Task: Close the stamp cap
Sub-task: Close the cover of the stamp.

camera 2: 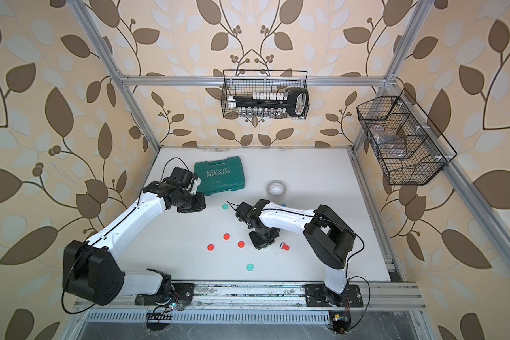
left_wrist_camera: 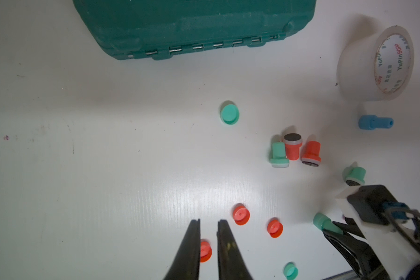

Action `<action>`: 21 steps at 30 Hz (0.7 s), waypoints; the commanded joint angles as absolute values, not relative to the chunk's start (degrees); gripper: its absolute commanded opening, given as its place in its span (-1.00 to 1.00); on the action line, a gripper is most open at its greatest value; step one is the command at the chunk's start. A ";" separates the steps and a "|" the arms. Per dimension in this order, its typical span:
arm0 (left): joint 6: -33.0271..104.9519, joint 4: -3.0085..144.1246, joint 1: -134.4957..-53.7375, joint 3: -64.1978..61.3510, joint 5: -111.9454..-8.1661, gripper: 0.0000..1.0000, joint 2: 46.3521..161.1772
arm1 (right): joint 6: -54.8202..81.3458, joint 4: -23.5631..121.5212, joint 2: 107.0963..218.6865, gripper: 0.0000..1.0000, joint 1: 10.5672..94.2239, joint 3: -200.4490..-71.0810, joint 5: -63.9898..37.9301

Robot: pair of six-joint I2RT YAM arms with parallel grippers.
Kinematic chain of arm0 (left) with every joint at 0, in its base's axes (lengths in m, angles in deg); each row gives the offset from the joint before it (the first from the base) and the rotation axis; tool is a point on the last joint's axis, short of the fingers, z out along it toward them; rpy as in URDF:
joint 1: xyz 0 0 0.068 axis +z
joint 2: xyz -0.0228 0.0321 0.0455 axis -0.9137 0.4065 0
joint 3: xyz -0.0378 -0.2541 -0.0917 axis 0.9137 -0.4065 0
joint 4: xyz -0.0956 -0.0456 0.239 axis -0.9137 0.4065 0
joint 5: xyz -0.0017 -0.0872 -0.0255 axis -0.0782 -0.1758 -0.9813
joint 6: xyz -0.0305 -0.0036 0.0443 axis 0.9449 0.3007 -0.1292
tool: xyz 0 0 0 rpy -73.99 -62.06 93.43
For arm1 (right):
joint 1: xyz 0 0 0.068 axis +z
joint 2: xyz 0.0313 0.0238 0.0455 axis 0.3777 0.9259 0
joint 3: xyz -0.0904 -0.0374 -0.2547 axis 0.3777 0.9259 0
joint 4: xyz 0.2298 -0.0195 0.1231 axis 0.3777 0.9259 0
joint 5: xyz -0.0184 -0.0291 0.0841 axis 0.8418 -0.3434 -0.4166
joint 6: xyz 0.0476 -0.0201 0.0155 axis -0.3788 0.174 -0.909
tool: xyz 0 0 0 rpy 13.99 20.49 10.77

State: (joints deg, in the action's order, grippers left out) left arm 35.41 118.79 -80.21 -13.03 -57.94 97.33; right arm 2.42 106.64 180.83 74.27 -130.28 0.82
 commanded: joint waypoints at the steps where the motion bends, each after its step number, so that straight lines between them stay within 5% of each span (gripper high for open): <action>1: 34.40 118.60 -79.99 -13.22 -58.36 -0.66 97.15 | 4.52 109.93 185.23 -0.83 74.57 -130.73 -0.10; 21: 34.35 118.86 -79.98 -13.15 -57.94 -0.66 97.50 | 7.87 106.84 196.38 -0.85 74.39 -130.41 0.29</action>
State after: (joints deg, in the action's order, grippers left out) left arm 35.39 118.81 -80.21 -13.03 -57.91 97.33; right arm 6.94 112.26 186.60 74.18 -135.61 0.47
